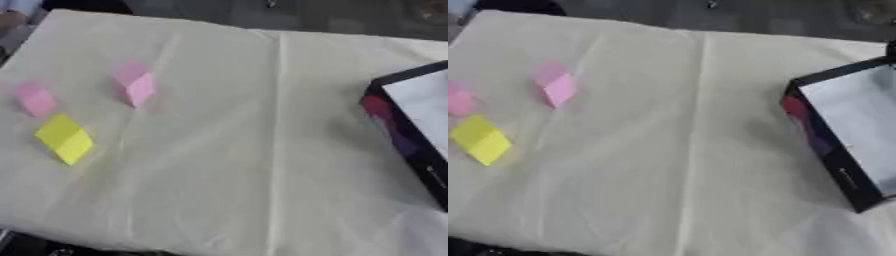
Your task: Pick up the objects with one hand, pass them to the other hand, and then place them into the box on the other side of the table.
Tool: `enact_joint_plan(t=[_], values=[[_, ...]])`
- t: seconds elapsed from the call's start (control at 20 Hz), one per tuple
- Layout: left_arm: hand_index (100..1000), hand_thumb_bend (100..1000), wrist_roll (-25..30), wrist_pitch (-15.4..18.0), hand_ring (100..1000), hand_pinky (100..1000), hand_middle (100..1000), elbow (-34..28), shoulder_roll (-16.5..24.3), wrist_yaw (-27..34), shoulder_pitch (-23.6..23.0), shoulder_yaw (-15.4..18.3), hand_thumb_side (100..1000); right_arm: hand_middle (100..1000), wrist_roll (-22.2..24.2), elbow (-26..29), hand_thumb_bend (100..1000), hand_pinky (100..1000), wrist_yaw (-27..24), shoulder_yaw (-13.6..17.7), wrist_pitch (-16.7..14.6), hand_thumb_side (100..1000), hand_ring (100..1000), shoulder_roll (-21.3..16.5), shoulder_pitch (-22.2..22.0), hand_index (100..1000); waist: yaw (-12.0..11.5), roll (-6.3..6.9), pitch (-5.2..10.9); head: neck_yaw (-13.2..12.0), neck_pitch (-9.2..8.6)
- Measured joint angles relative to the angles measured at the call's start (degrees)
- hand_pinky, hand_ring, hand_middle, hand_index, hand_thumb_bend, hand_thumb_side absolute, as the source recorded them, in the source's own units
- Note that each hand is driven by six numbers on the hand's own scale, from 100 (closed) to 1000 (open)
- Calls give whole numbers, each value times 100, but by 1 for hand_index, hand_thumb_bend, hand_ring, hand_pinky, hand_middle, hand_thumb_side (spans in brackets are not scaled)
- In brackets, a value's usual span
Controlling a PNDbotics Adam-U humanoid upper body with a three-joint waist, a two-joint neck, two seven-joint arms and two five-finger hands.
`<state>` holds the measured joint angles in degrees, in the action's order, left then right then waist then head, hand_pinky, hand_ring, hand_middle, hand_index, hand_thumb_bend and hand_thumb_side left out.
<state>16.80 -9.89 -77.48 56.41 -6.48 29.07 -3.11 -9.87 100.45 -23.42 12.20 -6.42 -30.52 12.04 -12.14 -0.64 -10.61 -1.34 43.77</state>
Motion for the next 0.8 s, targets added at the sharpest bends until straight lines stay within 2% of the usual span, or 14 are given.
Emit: enact_joint_plan(t=[0.4, 0.6, 0.8], values=[[813, 735, 872, -328, 788, 915, 809, 764, 93, -595, 501, -287, 448, 910, 34, 57, 423, 794, 33, -33, -18, 176, 678, -69, 3, 884, 8, 16, 0, 8, 0], [796, 767, 1348, -447, 801, 925, 815, 1095, 90, -740, 736, -349, 345, 910, 50, 66, 422, 795, 58, -34, -35, 175, 678, -105, 3, 884, 4, 16, -8, 30, 0], [799, 781, 1747, -600, 821, 941, 819, 1483, 6, -851, 1034, -385, 301, 910, 59, 89, 421, 795, 82, -63, -39, 175, 678, -107, 10, 884, -37, 16, -8, 47, 0]])
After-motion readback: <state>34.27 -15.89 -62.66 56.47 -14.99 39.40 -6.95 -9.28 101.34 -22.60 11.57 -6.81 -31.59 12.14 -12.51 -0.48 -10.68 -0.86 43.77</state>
